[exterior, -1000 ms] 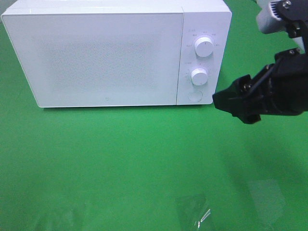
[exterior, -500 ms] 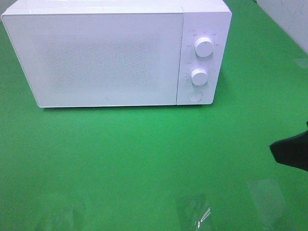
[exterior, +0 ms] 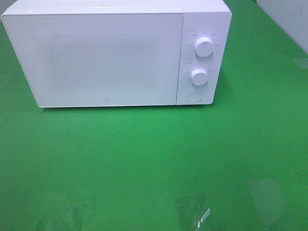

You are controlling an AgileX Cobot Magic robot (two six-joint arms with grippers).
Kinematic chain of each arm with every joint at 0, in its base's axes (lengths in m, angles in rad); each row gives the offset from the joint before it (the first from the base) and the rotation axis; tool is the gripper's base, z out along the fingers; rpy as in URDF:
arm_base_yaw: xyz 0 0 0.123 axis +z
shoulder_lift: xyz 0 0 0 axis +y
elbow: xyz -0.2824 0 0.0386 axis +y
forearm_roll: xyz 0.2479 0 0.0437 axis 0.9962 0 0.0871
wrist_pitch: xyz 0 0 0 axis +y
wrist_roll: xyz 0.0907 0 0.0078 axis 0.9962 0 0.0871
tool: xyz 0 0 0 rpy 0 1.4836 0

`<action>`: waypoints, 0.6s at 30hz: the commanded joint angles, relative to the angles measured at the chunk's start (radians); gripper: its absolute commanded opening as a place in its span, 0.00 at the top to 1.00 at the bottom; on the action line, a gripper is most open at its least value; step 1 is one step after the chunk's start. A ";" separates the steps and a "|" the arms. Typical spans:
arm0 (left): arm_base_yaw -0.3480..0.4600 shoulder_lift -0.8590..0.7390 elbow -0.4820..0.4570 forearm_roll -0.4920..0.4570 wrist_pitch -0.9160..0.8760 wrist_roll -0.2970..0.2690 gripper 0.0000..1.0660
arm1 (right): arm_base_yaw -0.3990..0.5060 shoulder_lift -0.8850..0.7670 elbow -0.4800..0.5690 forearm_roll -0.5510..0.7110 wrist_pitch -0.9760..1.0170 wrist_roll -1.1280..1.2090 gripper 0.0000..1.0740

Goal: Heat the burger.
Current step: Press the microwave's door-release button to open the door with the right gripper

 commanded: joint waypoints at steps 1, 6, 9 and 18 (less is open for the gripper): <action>0.003 -0.001 0.003 -0.003 -0.004 -0.006 0.06 | -0.100 -0.110 -0.002 -0.010 0.033 0.000 0.29; 0.003 -0.001 0.003 -0.003 -0.004 -0.006 0.06 | -0.146 -0.196 0.011 -0.010 0.036 0.044 0.29; 0.003 -0.001 0.003 -0.003 -0.004 -0.006 0.06 | -0.197 -0.280 0.048 -0.010 0.039 0.052 0.29; 0.003 -0.001 0.003 -0.003 -0.004 -0.006 0.06 | -0.300 -0.434 0.078 -0.007 0.030 0.093 0.29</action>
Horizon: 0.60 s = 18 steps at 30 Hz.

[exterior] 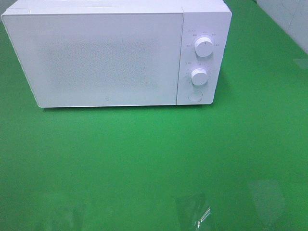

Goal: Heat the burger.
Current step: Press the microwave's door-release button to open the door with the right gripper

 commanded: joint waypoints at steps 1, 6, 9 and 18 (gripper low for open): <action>0.003 -0.001 0.003 -0.003 -0.004 -0.006 0.06 | -0.046 -0.074 0.009 -0.008 0.003 0.015 0.29; 0.003 -0.001 0.003 -0.003 -0.004 -0.006 0.06 | -0.074 -0.116 0.012 -0.010 0.004 0.013 0.29; 0.003 -0.001 0.003 -0.003 -0.004 -0.006 0.06 | -0.079 -0.116 0.012 -0.009 0.004 0.011 0.29; 0.003 -0.001 0.003 -0.003 -0.004 -0.006 0.06 | -0.078 -0.115 0.012 -0.009 0.004 0.010 0.29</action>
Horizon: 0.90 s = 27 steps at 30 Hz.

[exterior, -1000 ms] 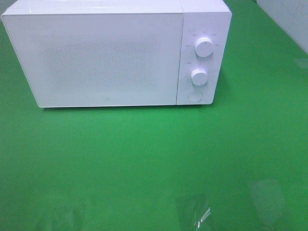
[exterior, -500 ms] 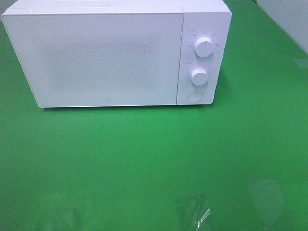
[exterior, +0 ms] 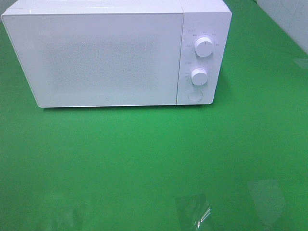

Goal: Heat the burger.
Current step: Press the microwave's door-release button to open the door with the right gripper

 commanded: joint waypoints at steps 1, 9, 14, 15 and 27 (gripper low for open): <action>0.003 -0.001 0.003 -0.003 -0.004 -0.006 0.06 | -0.007 -0.023 0.004 -0.009 -0.002 0.005 0.29; 0.003 -0.001 0.003 -0.003 -0.004 -0.006 0.06 | -0.007 -0.022 -0.027 -0.006 -0.051 0.000 0.29; 0.003 -0.001 0.003 -0.003 -0.004 -0.006 0.06 | -0.007 0.030 -0.050 -0.011 -0.196 0.000 0.29; 0.003 -0.001 0.003 -0.003 -0.004 -0.006 0.06 | -0.007 0.030 -0.050 -0.011 -0.196 0.000 0.29; 0.003 -0.001 0.003 -0.003 -0.004 -0.006 0.06 | -0.007 0.346 -0.048 -0.014 -0.508 0.001 0.29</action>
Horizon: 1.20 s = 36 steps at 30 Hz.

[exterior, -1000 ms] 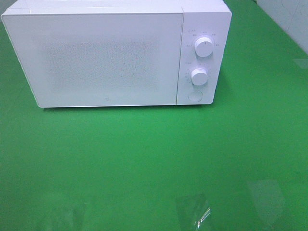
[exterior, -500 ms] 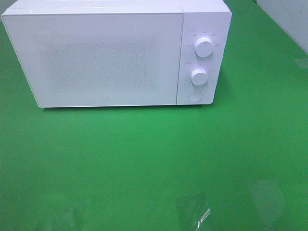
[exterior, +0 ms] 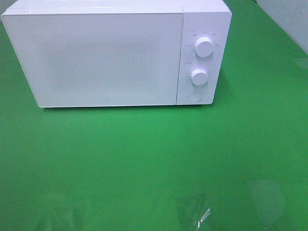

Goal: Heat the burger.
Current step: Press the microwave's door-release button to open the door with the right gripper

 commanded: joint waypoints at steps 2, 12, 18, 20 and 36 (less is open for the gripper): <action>0.003 -0.001 0.003 -0.003 -0.004 -0.006 0.06 | -0.007 0.084 -0.004 -0.009 -0.097 0.001 0.29; 0.003 -0.001 0.003 -0.003 -0.004 -0.006 0.06 | -0.007 0.351 -0.004 -0.009 -0.271 0.001 0.29; 0.003 -0.001 0.003 -0.003 -0.004 -0.006 0.06 | -0.007 0.526 0.027 -0.009 -0.485 0.009 0.29; 0.003 -0.001 0.003 -0.003 -0.004 -0.006 0.06 | -0.007 0.565 0.061 -0.009 -0.584 0.019 0.29; 0.003 -0.001 0.003 -0.003 -0.004 -0.006 0.06 | -0.007 0.801 0.275 0.035 -1.115 0.184 0.30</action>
